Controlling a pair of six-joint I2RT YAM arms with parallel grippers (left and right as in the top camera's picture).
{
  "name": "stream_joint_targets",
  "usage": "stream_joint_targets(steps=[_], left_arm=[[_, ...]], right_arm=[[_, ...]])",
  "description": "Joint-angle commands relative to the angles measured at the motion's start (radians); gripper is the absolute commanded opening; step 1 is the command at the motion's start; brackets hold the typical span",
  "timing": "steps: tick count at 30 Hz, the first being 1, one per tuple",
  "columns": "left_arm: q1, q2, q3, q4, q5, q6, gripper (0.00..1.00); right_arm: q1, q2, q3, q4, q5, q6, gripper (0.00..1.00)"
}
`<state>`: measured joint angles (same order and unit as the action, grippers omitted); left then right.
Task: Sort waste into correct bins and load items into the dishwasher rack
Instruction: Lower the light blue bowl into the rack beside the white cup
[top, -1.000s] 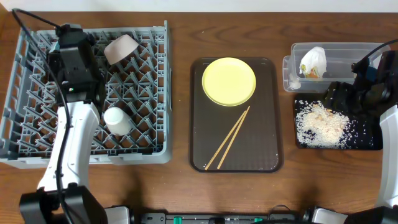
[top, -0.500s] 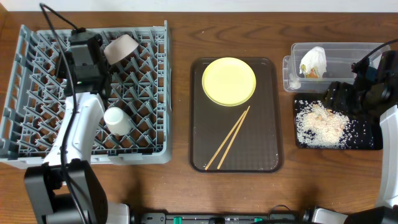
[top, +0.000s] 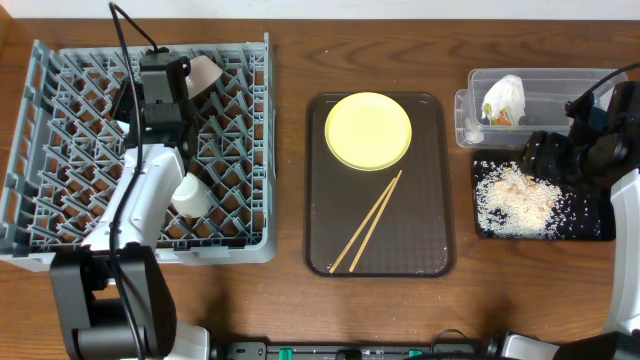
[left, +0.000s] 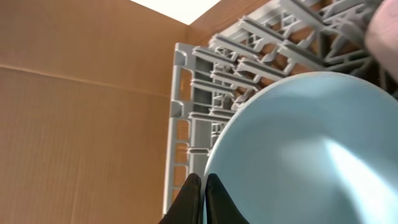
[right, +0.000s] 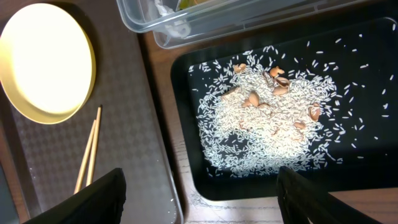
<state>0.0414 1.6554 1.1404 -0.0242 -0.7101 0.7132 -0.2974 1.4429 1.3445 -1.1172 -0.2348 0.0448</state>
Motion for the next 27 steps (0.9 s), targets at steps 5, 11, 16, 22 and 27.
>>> stream_joint_targets(steps=[5,11,16,22,27], left_arm=[[-0.007,0.01,-0.011,0.021,-0.051,0.025,0.06],[-0.015,0.011,-0.024,-0.007,-0.062,0.027,0.06],[-0.015,0.011,-0.027,-0.057,-0.061,0.015,0.06],[-0.046,0.011,-0.027,-0.087,-0.056,0.015,0.06],[-0.097,0.011,-0.038,-0.118,-0.049,0.015,0.06]], right_arm=[[-0.003,-0.003,0.015,-0.002,-0.01,0.0,0.75],[-0.003,-0.003,0.015,-0.003,-0.009,-0.001,0.75],[-0.003,-0.003,0.015,-0.002,-0.01,0.0,0.75],[-0.003,-0.003,0.015,-0.002,-0.01,0.0,0.75],[-0.003,-0.003,0.015,-0.002,-0.01,-0.001,0.76]])
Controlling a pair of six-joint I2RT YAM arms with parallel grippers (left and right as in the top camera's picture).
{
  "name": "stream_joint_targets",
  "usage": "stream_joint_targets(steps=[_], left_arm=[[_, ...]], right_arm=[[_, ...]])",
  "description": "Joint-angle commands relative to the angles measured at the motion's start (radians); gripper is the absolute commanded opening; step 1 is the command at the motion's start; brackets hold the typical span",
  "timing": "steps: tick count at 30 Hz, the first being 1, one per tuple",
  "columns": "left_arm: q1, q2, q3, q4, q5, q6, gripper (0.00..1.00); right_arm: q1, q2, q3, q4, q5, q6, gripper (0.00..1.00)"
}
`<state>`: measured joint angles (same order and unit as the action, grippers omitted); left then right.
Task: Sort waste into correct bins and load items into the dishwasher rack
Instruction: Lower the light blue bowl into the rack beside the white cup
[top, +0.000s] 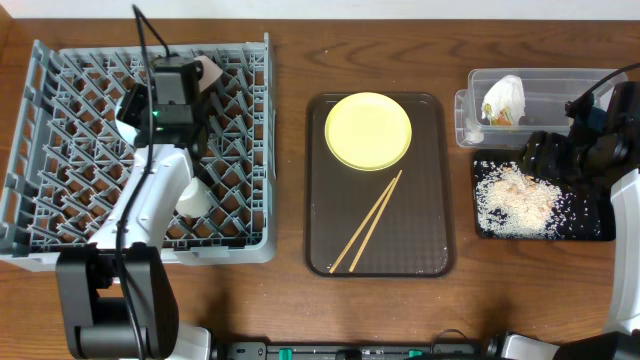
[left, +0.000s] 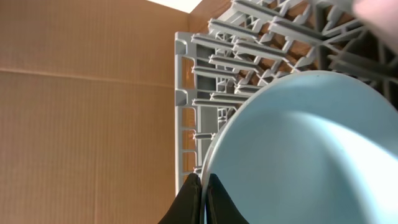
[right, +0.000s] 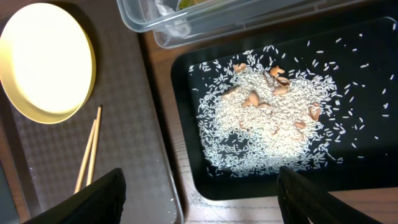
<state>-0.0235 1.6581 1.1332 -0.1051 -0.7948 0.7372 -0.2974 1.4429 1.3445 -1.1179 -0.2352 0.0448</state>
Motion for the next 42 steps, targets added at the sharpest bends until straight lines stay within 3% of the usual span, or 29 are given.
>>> stream_joint_targets(steps=[1,11,16,20,30,38,42], left_arm=[[-0.04,0.009,-0.037,-0.04,0.036,-0.009,0.06],[-0.102,0.009,-0.094,-0.055,0.037,-0.035,0.06],[-0.088,0.008,-0.093,0.134,-0.131,-0.014,0.06],[-0.077,0.008,-0.093,0.222,-0.158,0.053,0.06],[-0.065,0.008,-0.093,0.258,-0.225,0.153,0.06],[-0.074,0.008,-0.096,0.248,-0.22,0.148,0.06],[-0.073,0.009,-0.096,0.178,-0.219,0.067,0.06]], right_arm=[[-0.003,-0.003,0.015,-0.002,-0.009,-0.001,0.76],[-0.003,-0.003,0.015,-0.002,-0.009,-0.001,0.76],[-0.003,-0.003,0.015,-0.008,-0.009,-0.001,0.76],[-0.003,-0.003,0.015,-0.008,-0.009,0.0,0.76],[-0.003,-0.003,0.015,-0.006,-0.009,-0.001,0.76],[-0.003,-0.003,0.015,-0.001,-0.009,-0.001,0.76],[-0.003,-0.003,0.015,-0.001,-0.009,-0.001,0.76]])
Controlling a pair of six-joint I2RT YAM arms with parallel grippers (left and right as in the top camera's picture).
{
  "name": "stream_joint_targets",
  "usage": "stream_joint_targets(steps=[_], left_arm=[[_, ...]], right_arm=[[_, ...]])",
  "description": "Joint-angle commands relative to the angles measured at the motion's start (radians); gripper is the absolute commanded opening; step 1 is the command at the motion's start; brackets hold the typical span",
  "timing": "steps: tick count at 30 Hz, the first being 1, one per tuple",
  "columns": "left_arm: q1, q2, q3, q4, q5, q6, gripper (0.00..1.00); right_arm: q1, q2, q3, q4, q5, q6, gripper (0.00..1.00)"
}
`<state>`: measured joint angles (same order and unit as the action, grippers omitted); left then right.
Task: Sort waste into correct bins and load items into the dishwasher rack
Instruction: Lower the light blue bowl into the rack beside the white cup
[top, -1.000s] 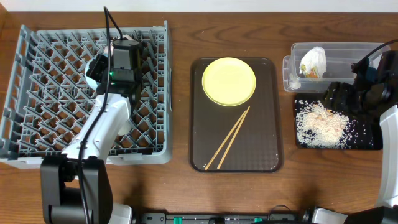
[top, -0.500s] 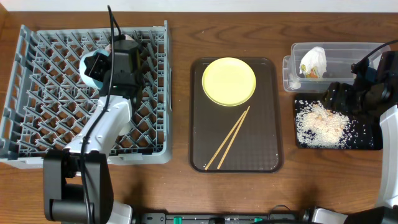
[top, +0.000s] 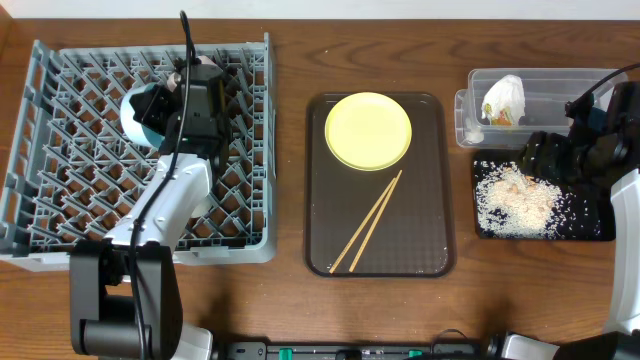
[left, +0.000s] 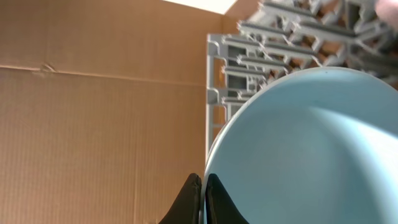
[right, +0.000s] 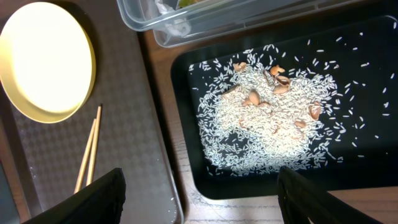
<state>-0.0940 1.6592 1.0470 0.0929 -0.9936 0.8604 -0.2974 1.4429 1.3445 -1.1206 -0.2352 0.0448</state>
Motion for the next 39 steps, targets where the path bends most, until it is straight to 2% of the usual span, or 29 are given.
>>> stream_joint_targets(steps=[1,10,20,21,23,30,34,36,37,39], left_arm=[[-0.003,0.008,-0.01,-0.035,-0.016,-0.077,0.06],[-0.021,0.045,-0.014,-0.141,0.013,-0.151,0.06],[-0.109,0.053,-0.014,-0.127,0.013,-0.151,0.07],[-0.114,0.053,-0.014,-0.134,0.013,-0.151,0.09],[-0.122,0.053,-0.014,-0.147,0.013,-0.152,0.21],[-0.16,0.053,-0.014,-0.16,-0.005,-0.152,0.22],[-0.185,0.053,-0.014,-0.16,-0.084,-0.153,0.24],[-0.197,0.053,-0.014,-0.16,-0.142,-0.153,0.28],[-0.203,0.053,-0.014,-0.16,-0.173,-0.155,0.33],[-0.209,0.051,-0.014,-0.159,-0.215,-0.198,0.49]], right_arm=[[-0.003,-0.003,0.015,0.002,-0.009,0.0,0.76],[-0.003,-0.003,0.015,0.002,-0.009,-0.001,0.76],[-0.003,-0.003,0.015,0.002,-0.009,-0.001,0.76],[-0.003,-0.003,0.015,0.002,-0.009,-0.001,0.76],[-0.003,-0.003,0.015,0.002,-0.009,-0.001,0.76],[-0.003,-0.003,0.015,0.002,-0.009,-0.001,0.76],[-0.003,-0.003,0.015,0.002,-0.009,-0.001,0.76],[-0.003,-0.003,0.015,0.002,-0.009,-0.001,0.76],[-0.003,-0.003,0.015,0.002,-0.009,-0.001,0.76],[-0.003,-0.003,0.015,0.002,-0.009,0.0,0.76]])
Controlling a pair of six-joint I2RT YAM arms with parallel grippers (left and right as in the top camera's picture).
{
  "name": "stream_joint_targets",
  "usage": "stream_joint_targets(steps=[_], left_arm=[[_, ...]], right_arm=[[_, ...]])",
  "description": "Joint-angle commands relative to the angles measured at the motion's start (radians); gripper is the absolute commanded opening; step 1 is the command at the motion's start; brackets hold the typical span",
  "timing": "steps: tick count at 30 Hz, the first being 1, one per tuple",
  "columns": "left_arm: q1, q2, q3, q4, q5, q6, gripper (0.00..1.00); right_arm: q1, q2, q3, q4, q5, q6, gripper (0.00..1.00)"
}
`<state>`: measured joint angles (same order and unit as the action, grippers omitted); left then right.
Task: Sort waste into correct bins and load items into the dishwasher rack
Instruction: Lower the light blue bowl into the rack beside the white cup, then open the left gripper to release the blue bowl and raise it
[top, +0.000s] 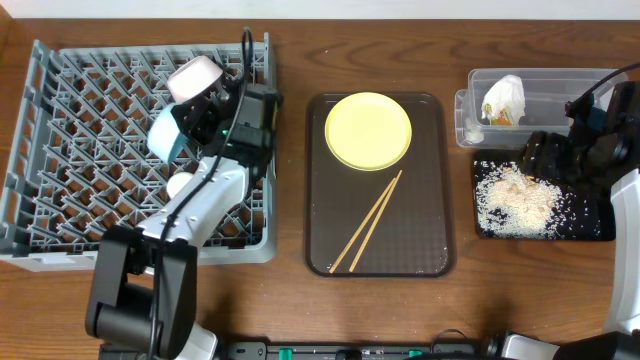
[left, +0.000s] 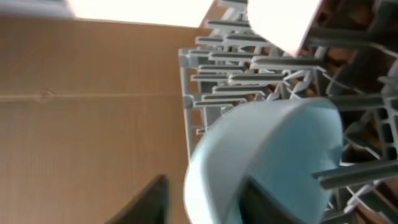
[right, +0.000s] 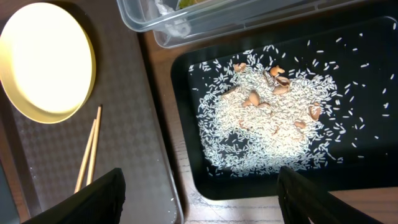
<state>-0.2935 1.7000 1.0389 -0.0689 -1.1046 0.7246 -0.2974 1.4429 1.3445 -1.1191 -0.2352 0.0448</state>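
Observation:
A light blue bowl (top: 163, 143) (left: 273, 149) leans on its edge among the pegs of the grey dishwasher rack (top: 60, 120), near the rack's right side. My left gripper (top: 198, 125) (left: 205, 202) is open, one finger on each side of the bowl's rim. A yellow plate (top: 368, 131) (right: 46, 59) and a pair of chopsticks (top: 367, 222) (right: 88, 155) lie on the brown tray (top: 430, 200). At the far right my right gripper (top: 535, 155) (right: 199, 202) hangs open over the black tray's (right: 373, 180) near edge.
A pale upturned cup (top: 195, 76) sits at the rack's back and a white cup (top: 178, 185) lower down. Rice and scraps (top: 515, 198) cover the black tray. Behind it a clear bin (top: 540, 85) holds a crumpled wrapper (top: 503, 100).
My left gripper, which was shut on the blue bowl's rim, now has its jaws apart. Arm and bowl sit further right in the rack. The right arm has not moved.
My left gripper was shut on the blue bowl's rim over the rack's back middle. At each later moment it held the bowl a little further right. Now the bowl leans in the rack and the jaws are open. Plate, chopsticks and right arm stayed put.

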Motion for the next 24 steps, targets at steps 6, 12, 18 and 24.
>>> stream_joint_targets(steps=[6,12,18,24], left_arm=[[-0.026,-0.019,-0.006,-0.002,-0.118,-0.205,0.59],[-0.066,-0.086,-0.006,-0.031,0.019,-0.302,0.65],[-0.106,-0.144,-0.006,-0.148,0.267,-0.478,0.67],[-0.107,-0.166,-0.006,-0.26,0.364,-0.581,0.68]], right_arm=[[-0.003,-0.003,0.015,0.0,-0.009,0.0,0.76],[-0.003,-0.003,0.015,0.0,-0.009,-0.001,0.76],[-0.003,-0.003,0.015,-0.001,-0.009,-0.001,0.76],[-0.003,-0.003,0.015,-0.003,-0.009,-0.001,0.76]])
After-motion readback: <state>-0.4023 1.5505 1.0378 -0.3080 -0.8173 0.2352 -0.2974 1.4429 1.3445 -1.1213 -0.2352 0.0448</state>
